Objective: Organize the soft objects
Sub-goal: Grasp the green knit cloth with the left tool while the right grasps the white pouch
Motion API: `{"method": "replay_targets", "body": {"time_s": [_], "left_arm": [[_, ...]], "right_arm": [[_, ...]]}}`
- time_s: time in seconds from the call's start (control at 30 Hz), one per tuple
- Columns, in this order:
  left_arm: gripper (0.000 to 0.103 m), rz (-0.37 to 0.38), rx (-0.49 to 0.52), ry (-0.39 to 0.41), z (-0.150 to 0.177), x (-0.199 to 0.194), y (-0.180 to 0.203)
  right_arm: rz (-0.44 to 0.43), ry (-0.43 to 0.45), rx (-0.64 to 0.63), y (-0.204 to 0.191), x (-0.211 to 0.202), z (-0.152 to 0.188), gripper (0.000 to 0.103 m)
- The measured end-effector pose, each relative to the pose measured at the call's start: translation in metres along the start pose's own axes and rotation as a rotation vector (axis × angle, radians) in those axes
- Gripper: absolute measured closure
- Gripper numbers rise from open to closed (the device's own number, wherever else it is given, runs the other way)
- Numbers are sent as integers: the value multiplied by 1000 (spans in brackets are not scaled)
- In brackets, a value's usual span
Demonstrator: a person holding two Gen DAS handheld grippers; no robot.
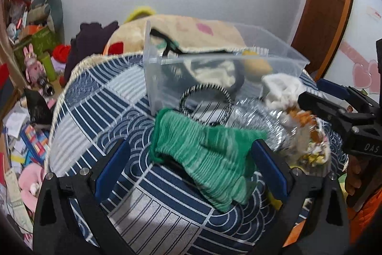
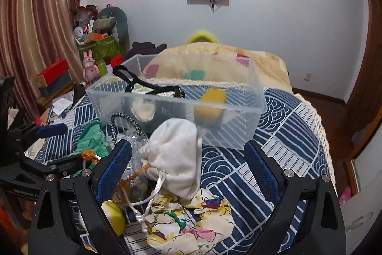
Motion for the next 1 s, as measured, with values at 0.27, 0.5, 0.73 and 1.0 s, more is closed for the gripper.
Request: {"method": "replay_targets", "body": {"time_s": [0.27,0.5,0.73,1.0], "left_arm": [[1,38,-68,-62,13,25,-7],[27,46,-30,-29,18,23,-1],[66,83,1,-19,23,14,6],[81,42,19,13,24,5,10]], "right_arm": [[-17,-47,25,5,15,11,11],[-56,-68,3,-4,18,17,39],[-92,-85,-41,-16,18,21,68],[-62,-49,-14,-8,6,20,75]]}}
Point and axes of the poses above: each gripper's, at about its wrist camera, not at the fingertips, and x roughly the way its jaws point, y to its right, z to its underside, the point moved 7 cm from there along x, roughly the way its jaws point, and after that the axes turned 6 degrees about -x, right-handed, at the moved point
